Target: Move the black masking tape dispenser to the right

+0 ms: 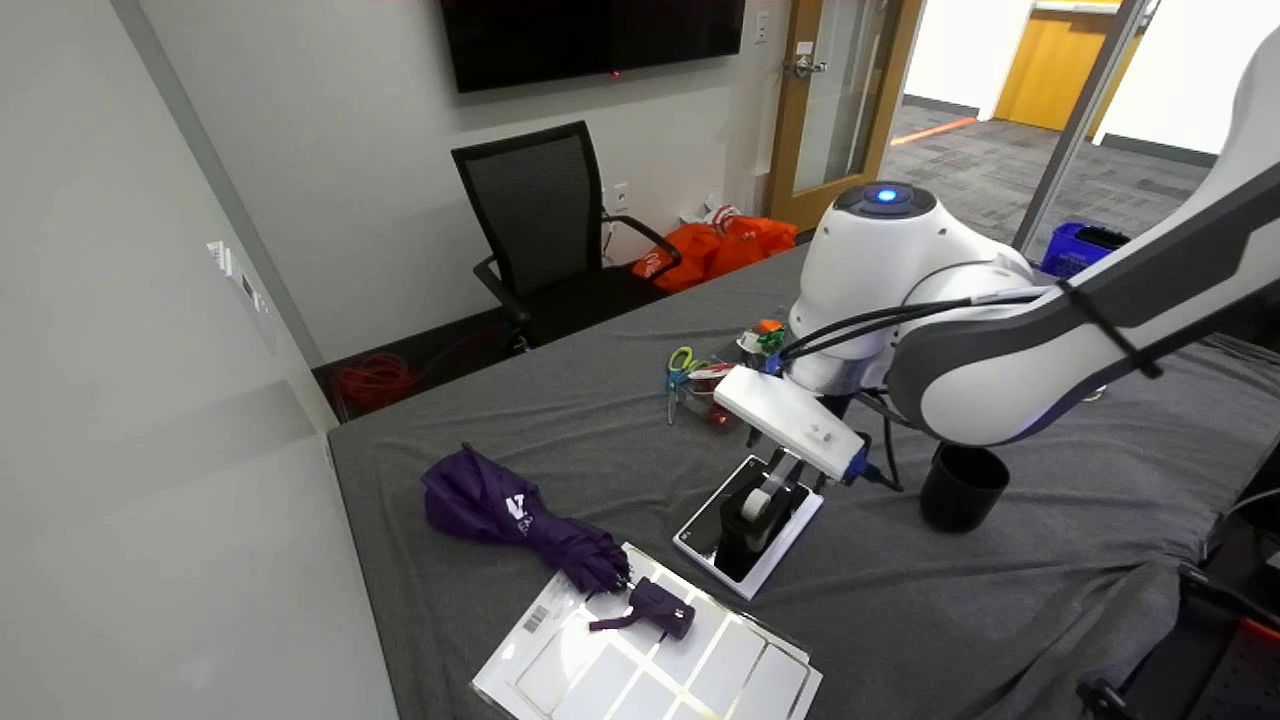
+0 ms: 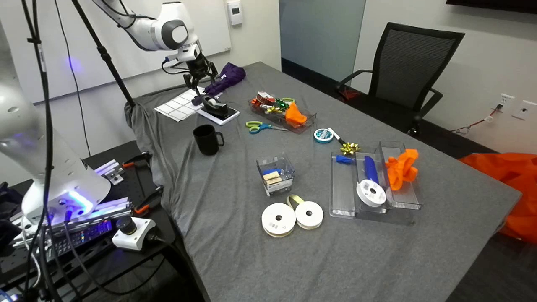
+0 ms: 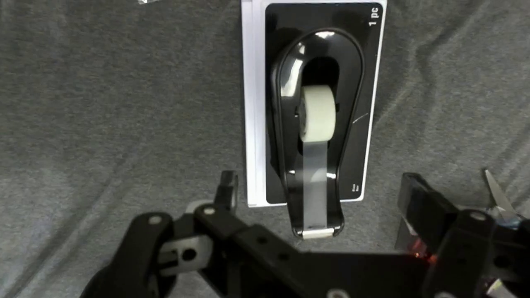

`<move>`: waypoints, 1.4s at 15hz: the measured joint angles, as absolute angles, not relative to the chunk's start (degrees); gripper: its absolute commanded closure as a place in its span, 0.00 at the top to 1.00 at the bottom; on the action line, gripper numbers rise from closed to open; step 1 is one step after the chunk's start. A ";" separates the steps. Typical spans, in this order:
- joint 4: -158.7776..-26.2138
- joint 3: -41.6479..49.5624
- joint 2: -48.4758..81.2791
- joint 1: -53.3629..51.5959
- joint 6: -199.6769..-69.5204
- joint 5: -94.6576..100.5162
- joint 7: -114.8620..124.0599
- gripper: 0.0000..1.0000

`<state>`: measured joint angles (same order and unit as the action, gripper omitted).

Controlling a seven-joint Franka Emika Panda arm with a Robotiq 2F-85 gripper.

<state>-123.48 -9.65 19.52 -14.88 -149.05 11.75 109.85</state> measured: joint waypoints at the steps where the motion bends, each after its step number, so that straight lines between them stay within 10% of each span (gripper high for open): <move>1: -122.33 -9.16 21.39 -15.47 -149.51 11.41 109.85 1.00; 15: -113.44 -7.86 33.93 -17.81 -149.73 0.32 99.67 1.00; 16: -113.42 -7.52 34.41 -18.25 -149.73 0.32 99.56 0.75; 21: -112.61 -6.47 36.12 -19.59 -149.86 0.32 99.40 0.45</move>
